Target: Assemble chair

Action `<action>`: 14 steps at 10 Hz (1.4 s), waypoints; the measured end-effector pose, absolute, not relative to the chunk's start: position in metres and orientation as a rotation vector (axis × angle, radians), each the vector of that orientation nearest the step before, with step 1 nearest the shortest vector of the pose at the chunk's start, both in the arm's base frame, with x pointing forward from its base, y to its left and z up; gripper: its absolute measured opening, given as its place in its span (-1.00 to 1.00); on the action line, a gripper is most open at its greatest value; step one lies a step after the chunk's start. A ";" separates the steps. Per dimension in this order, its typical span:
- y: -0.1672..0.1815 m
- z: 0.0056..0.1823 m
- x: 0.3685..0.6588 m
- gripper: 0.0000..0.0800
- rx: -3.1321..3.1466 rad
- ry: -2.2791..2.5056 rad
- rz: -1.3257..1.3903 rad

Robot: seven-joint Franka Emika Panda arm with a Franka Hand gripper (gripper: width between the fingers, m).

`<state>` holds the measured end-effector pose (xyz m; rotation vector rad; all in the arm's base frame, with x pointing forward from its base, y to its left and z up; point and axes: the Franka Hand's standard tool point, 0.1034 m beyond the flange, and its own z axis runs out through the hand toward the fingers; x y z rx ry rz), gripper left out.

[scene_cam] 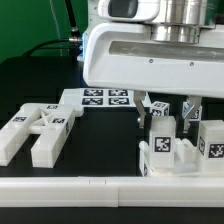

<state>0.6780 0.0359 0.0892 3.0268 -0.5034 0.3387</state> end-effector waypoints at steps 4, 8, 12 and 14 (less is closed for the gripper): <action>0.039 0.089 0.677 -0.27 2.922 -1.090 0.337; 0.037 0.089 0.676 -0.27 2.756 -1.567 0.319; 0.036 0.088 0.675 -0.27 2.536 -1.975 0.282; 0.037 0.087 0.675 -0.24 2.547 -1.958 0.283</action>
Offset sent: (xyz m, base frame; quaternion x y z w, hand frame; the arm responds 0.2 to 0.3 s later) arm -0.0027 0.0018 -0.0002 0.0064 -0.0140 0.2668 0.9636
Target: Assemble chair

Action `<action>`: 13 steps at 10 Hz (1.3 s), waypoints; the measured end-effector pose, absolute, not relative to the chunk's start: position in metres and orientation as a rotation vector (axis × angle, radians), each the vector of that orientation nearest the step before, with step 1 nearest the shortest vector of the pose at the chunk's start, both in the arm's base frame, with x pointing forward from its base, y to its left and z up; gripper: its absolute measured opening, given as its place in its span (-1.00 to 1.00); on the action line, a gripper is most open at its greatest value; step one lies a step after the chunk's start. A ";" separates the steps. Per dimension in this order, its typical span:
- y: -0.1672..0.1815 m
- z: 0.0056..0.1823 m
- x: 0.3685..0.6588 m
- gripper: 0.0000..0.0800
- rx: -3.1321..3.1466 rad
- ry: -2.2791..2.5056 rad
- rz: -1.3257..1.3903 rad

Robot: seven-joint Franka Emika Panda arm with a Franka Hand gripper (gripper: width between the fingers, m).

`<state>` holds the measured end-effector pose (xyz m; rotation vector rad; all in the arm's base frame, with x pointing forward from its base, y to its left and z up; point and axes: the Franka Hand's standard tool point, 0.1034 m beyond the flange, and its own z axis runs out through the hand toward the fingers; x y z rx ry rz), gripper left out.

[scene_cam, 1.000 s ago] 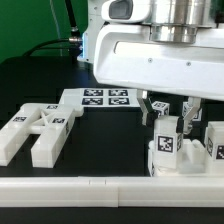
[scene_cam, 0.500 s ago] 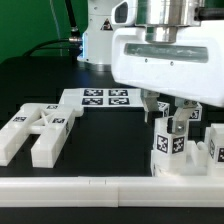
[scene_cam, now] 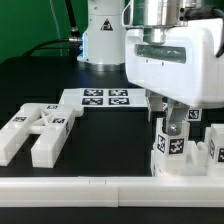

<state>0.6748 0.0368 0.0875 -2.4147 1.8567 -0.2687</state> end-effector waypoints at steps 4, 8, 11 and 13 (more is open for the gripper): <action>0.035 0.089 0.676 0.59 -2.654 1.535 -0.298; 0.039 0.089 0.677 0.62 -2.951 0.988 -0.321; 0.042 0.090 0.678 0.62 -3.062 0.685 -0.329; 0.043 0.089 0.677 0.62 -3.115 0.508 -0.327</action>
Offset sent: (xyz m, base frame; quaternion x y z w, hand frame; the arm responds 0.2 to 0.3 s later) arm -0.0012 0.0017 0.0010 0.0203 -0.0048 -0.2472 0.9687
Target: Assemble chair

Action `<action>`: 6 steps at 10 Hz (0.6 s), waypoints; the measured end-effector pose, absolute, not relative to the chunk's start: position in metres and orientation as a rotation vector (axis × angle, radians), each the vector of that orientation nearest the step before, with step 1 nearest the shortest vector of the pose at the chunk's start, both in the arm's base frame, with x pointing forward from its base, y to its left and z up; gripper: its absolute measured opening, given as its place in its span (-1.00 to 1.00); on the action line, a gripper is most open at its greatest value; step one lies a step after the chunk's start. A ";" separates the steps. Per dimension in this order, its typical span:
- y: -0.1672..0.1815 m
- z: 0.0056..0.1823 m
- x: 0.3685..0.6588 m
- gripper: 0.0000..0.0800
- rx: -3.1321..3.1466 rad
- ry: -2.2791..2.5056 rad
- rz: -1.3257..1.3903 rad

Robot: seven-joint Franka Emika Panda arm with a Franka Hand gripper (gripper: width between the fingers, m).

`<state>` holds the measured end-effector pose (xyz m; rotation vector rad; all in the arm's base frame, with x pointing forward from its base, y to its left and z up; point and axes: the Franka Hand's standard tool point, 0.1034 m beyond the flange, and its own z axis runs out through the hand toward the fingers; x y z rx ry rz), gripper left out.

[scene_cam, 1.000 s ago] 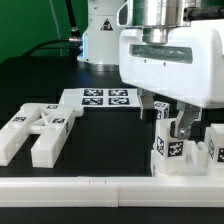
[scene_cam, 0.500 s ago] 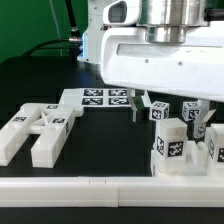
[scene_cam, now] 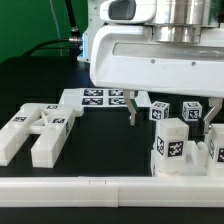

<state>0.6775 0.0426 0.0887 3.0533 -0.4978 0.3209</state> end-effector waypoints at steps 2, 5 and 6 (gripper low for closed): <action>0.040 0.088 0.677 0.62 3.058 -0.287 0.315; 0.039 0.088 0.677 0.07 3.051 -0.149 0.309; 0.039 0.088 0.677 -0.26 3.051 -0.150 0.309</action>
Offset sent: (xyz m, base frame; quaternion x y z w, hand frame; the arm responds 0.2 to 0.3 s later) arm 0.0000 0.0000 0.0000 0.0000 0.0000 -0.1296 0.9916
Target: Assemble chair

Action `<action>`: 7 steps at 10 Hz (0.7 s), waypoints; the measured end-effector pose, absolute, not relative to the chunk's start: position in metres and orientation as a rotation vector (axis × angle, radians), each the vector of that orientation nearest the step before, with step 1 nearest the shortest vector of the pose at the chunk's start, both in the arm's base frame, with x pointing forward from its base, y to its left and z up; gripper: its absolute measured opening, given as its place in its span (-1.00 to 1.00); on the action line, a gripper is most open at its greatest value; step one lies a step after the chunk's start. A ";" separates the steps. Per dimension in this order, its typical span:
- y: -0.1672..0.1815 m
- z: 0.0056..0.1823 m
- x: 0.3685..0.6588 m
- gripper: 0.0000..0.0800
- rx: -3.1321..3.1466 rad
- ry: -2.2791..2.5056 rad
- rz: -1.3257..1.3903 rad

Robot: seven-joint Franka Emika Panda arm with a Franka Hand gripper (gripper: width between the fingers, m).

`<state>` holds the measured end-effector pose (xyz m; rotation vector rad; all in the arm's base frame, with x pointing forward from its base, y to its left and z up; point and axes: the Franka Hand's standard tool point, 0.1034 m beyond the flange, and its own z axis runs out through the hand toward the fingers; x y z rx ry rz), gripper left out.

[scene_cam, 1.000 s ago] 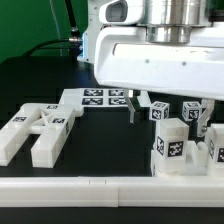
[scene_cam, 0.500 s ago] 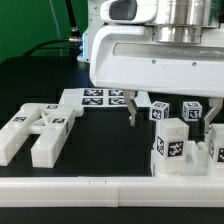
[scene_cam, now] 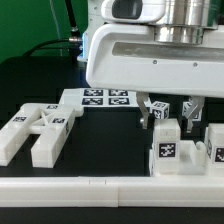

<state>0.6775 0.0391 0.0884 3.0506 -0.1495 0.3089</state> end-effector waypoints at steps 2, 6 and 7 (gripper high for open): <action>0.039 0.089 0.678 -0.26 3.052 -0.190 0.311; 0.038 0.089 0.678 -0.26 3.033 -0.549 0.322; 0.040 0.089 0.678 -0.26 3.008 -0.726 0.326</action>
Offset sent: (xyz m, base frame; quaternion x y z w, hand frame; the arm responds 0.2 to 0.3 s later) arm 0.0000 0.0000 0.0000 0.0000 0.0000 0.0650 0.9979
